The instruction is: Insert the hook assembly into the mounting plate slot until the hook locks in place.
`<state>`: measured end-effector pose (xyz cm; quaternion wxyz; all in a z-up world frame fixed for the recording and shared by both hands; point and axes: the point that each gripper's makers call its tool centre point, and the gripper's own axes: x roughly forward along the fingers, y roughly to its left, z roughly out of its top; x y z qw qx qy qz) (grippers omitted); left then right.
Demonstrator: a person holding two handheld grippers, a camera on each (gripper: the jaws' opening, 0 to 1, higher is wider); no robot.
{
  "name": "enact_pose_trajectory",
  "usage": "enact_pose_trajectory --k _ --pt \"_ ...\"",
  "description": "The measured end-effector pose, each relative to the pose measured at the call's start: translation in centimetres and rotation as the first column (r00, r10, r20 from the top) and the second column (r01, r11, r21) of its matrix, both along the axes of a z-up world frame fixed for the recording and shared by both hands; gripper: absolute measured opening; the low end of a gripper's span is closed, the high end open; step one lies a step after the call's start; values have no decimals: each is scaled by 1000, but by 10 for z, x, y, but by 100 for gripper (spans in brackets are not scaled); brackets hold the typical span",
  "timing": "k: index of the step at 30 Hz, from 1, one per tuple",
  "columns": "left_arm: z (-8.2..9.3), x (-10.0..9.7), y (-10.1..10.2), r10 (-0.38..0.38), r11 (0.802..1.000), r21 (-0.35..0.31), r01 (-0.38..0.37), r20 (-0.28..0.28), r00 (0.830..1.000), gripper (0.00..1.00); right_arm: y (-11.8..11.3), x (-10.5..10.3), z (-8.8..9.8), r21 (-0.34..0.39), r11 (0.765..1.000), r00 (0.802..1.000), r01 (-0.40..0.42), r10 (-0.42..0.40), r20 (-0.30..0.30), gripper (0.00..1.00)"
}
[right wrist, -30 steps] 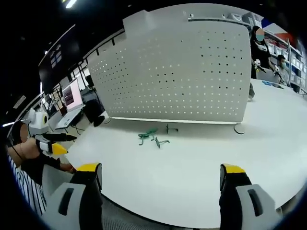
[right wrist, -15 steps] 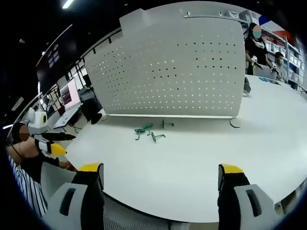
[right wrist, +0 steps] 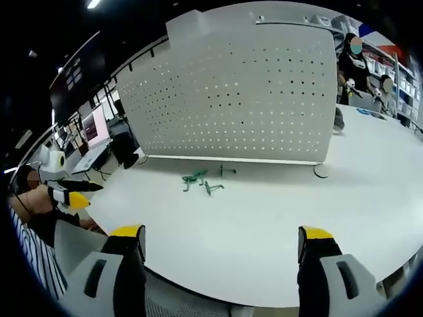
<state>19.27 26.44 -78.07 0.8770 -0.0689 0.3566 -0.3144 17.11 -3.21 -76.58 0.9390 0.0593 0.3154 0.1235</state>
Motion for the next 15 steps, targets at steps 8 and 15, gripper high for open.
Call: enact_pose_trajectory --k 8,15 --pt "5 6 -1 -10 1000 14 10 17 1000 100 1 2 2 4 1000 1000 0 0 0 90" --pt "1 1 -1 -13 1000 17 13 4 1000 100 6 0 2 10 1000 1000 -5 5 -7 88"
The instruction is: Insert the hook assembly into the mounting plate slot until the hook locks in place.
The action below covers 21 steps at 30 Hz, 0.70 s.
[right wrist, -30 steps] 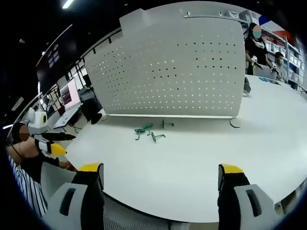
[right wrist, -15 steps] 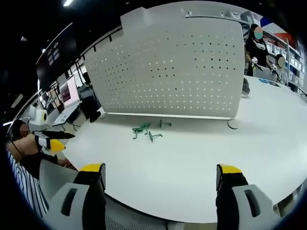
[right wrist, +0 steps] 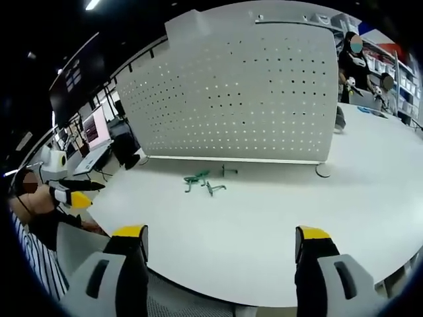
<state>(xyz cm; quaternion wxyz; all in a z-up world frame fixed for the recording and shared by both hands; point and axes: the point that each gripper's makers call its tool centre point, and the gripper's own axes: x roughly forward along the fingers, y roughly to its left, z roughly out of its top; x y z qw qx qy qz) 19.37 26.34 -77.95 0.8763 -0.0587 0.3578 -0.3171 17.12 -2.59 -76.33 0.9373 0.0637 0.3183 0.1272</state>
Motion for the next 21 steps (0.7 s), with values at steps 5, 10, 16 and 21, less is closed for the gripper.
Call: enact_pose_trajectory --k 5,10,16,21 --pt "-1 -5 -3 -14 1000 1 14 -8 1000 100 0 -4 1 11 1000 1000 17 -17 -2 88" --pt "5 -8 0 -28 1000 11 28 -6 1000 100 7 -9 5 8 1000 1000 10 -9 -10 88" --pt "4 -8 6 -29 999 20 29 -10 1000 100 14 -7 13 1 1000 1000 -2 2 -3 87" --pt "8 -14 0 -43 999 31 43 -4 999 100 18 -10 14 -9 1000 1000 -28 28 0 87"
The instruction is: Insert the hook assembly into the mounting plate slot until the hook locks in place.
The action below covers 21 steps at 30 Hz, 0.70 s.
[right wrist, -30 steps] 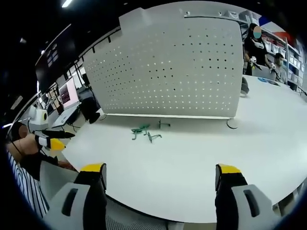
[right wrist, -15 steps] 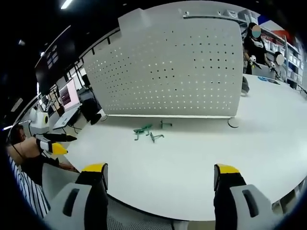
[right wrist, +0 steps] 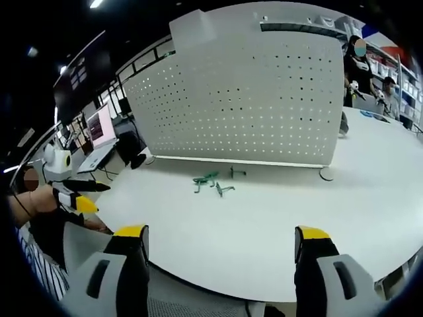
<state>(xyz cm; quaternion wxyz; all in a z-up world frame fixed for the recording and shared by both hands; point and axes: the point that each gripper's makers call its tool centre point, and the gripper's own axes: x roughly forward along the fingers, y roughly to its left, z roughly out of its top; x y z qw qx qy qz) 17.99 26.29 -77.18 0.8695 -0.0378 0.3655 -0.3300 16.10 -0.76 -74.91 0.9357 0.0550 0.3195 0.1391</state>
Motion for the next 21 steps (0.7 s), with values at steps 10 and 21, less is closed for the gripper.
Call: enact_pose_trajectory --k 10,21 --pt "14 -3 -10 76 997 -14 -76 20 997 100 -7 8 -5 -7 995 994 -102 102 -35 87" --pt "18 -3 -13 134 991 16 -134 6 991 100 -19 29 -2 -10 987 986 -158 158 -46 85"
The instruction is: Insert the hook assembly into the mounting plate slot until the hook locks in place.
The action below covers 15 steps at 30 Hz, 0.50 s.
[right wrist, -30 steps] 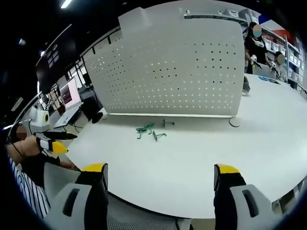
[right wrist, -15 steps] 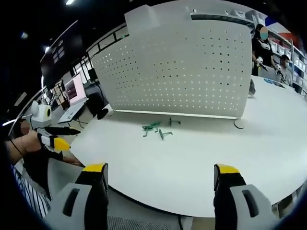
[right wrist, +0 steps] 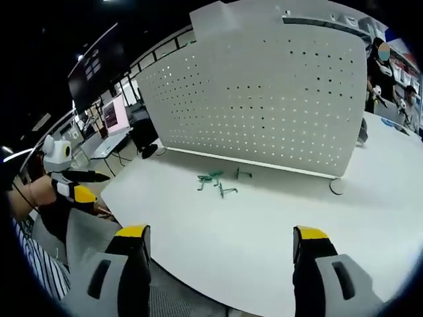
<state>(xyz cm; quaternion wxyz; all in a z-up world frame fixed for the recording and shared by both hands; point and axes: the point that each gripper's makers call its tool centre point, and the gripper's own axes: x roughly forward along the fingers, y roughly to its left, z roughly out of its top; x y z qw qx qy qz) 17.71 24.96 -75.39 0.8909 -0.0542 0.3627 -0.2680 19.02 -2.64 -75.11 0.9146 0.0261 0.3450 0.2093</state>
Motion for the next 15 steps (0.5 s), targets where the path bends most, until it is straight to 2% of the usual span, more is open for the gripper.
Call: enact_pose_trajectory --k 1,3,4,5,6,7,8,9,11,12,14,15 --pt "0 1 1 -6 1000 3 6 -1 1000 100 1 0 -1 -7 1000 1000 -3 3 -6 85" --pt "-1 7 7 -20 1000 2 20 8 1000 100 7 4 2 -16 1000 1000 -7 8 26 84" --pt "-4 9 10 -30 1000 1 30 -8 1000 100 9 6 1 -25 1000 1000 -8 8 28 83" --pt "-7 4 11 -48 999 -4 48 -59 997 100 11 6 -2 -36 999 1000 -6 6 14 83" --pt "-2 5 12 -61 998 -8 61 -50 997 100 15 5 -4 -43 999 1000 -11 10 -7 80" --pt "1 7 13 -63 998 -8 63 -42 997 100 19 6 -3 -40 999 1000 -13 13 -1 78" --pt "7 13 13 -84 996 -3 84 18 996 100 26 10 -1 -36 999 1000 -21 21 13 76" --pt "6 13 16 -89 996 8 89 18 996 100 30 13 -1 -35 999 999 -27 28 22 73" --pt "-3 16 20 -81 996 20 82 -13 997 100 41 21 -8 -56 996 998 -67 67 5 69" --pt "-4 16 20 -72 997 2 72 -25 997 100 45 24 -10 -68 994 996 -86 86 -2 68" --pt "-3 16 16 -72 997 -26 71 -23 997 100 56 31 -15 -84 986 990 -142 142 -8 63" --pt "-2 16 15 -76 997 -26 76 -21 997 100 66 43 -17 -104 977 982 -184 186 11 58"
